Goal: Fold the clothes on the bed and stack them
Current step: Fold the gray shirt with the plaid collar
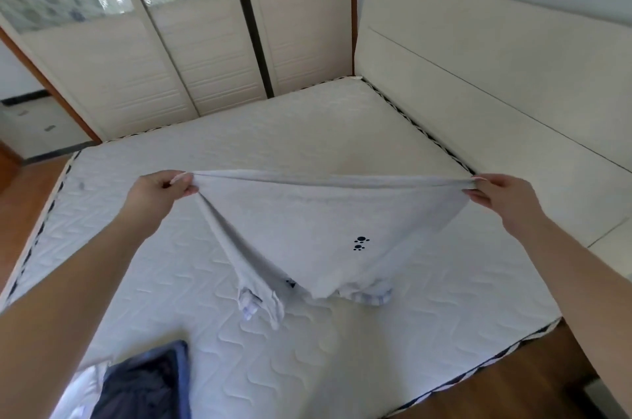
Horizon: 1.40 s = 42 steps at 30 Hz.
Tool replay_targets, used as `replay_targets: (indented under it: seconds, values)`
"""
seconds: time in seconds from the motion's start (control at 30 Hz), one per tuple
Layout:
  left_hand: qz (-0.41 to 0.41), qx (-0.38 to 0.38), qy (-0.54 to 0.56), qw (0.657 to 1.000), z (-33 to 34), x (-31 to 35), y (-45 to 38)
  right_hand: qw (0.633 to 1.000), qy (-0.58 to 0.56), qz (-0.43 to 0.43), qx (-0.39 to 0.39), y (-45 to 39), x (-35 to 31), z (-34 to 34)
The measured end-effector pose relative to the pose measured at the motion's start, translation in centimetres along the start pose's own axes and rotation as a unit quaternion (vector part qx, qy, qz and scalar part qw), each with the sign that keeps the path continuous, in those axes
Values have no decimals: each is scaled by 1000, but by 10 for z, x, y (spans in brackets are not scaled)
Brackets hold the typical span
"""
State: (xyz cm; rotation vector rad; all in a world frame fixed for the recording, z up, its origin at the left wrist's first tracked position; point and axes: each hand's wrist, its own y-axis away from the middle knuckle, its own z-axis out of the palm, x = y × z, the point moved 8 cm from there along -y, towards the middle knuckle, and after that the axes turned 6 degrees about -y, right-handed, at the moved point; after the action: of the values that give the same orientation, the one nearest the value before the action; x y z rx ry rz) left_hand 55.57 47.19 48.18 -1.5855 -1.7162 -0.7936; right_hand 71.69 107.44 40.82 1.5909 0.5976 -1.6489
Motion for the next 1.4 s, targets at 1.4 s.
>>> replay_targets:
  seconds: [1.4]
  values:
    - [-114,121,-138,976,-58,113,-295,977,176,-71,-95,-312,-144,260]
